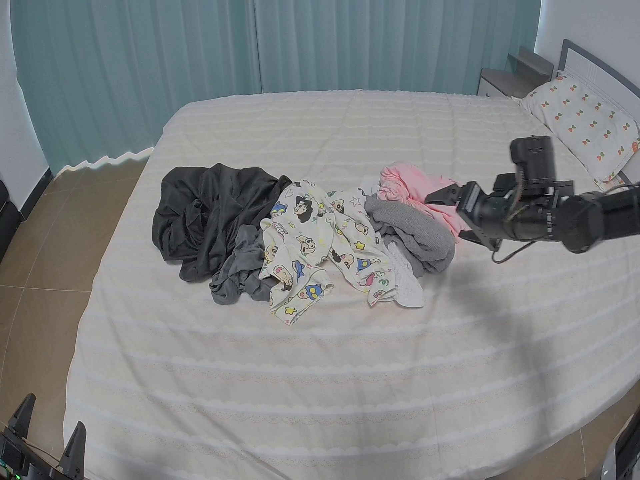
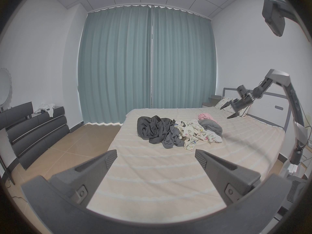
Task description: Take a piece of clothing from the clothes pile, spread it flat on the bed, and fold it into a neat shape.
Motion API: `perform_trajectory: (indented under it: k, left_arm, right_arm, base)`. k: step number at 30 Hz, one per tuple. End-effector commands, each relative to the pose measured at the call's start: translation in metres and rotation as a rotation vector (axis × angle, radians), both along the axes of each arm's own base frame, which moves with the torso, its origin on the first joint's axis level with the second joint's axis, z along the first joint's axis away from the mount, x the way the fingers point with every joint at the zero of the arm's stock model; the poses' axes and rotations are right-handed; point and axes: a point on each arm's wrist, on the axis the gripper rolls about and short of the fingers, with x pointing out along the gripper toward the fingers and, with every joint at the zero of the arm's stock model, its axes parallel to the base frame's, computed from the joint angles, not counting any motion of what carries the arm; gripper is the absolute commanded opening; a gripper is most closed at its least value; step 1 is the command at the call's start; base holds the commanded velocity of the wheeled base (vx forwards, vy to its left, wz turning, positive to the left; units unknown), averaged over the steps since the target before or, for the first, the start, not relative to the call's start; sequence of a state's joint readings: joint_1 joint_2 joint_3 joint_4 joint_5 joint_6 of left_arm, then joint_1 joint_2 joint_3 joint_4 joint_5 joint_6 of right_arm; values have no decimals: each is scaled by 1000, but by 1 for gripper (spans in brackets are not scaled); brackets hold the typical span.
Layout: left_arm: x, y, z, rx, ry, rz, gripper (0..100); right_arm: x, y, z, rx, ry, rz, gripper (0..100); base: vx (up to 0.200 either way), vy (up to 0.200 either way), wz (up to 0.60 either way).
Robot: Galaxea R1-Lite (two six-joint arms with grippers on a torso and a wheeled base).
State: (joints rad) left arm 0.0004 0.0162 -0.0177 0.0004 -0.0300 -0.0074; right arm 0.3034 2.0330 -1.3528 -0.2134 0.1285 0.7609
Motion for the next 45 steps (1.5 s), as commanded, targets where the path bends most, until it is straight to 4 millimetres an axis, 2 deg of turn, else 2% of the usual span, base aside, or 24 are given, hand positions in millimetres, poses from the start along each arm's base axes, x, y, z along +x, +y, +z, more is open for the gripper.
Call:
perform_trajectory:
  k: [1,9,11,17,22,28,36,45]
  left_arm:
    - [0,0,-5,-5,4,2,100]
    - [0,0,-5,-5,3,2,100]
    - [0,0,-5,-5,4,2,100]
    - [0,0,-5,-5,3,0,100]
    - [0,0,-5,-5,3,0,100]
    - [0,0,-5,-6,4,2,100]
    - [0,0,-5,-6,4,2,100]
    - [0,0,-5,-6,4,2,100]
  right_arm:
    - [73,59,-106,-31,81,-70,100]
    - [69,65,-98,-24,67,-57,100]
    - [66,64,-86,-16,51,-56,100]
    - [63,66,-84,-15,51,-50,100]
    - [53,83,-103,-39,94,-10,100]
    - [58,91,-114,-44,99,-1,100]
    - [68,85,-110,-42,79,-24,100]
    - [78,96,-119,-50,89,-14,100]
  base:
    - [0,0,0]
    - [0,0,0]
    - [0,0,0]
    - [0,0,0]
    - [0,0,0]
    - [0,0,0]
    - [0,0,0]
    - [0,0,0]
